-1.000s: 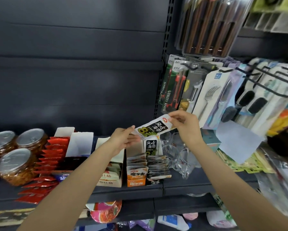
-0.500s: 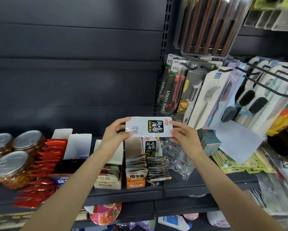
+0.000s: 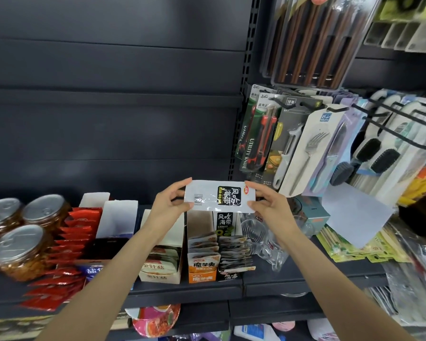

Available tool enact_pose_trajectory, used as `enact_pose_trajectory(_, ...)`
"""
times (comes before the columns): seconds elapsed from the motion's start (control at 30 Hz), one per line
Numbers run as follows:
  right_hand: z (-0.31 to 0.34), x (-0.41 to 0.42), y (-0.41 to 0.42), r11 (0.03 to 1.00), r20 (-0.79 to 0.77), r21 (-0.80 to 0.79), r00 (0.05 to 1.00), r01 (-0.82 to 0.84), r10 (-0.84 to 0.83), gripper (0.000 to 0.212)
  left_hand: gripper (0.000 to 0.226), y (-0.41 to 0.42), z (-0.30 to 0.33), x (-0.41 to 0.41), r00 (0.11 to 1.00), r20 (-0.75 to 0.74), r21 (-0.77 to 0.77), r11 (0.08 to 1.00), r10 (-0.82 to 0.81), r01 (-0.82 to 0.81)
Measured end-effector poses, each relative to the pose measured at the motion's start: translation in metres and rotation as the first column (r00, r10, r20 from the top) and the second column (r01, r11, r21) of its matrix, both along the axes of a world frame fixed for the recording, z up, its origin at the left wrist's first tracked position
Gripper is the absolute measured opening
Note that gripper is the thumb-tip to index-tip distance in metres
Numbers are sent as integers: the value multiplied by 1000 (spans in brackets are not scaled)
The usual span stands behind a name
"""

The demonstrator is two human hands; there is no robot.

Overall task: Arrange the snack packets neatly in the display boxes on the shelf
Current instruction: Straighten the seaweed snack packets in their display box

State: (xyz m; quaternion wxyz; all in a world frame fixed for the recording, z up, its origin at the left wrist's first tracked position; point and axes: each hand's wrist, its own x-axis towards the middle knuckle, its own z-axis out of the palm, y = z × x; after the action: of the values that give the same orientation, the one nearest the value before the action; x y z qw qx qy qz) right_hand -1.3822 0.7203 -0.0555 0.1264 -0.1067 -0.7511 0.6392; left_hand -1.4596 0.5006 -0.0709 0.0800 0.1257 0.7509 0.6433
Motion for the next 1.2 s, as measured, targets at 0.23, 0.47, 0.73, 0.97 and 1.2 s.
enact_pose_trajectory(0.23, 7, 1, 4, 960, -76, 280, 997, 23, -2, 40, 42, 6, -7, -7, 966, 257, 51, 999, -10, -4)
enact_pose_trajectory(0.47, 3, -4, 11, 792, -176, 588, 982, 164, -73, 11, 26, 18, -13, -16, 991, 125, -204, 979, 54, -27)
enact_pose_trajectory(0.73, 3, -9, 25, 683, -56, 723, 995, 100, -87, 10, 59, 6, -39, -26, 915, -237, -884, 463, -328, -63)
enact_pose_trajectory(0.97, -10, -34, 12, 524, 132, 839, 989, -144, 61, 21, 69, 9, -39, -33, 891, -146, -944, 329, -430, 4)
enact_pose_trajectory(1.2, -32, -60, 3, 459, 298, 840, 953, -289, 55, 23, 70, 12, -45, -43, 887, -91, -970, 243, -452, 25)
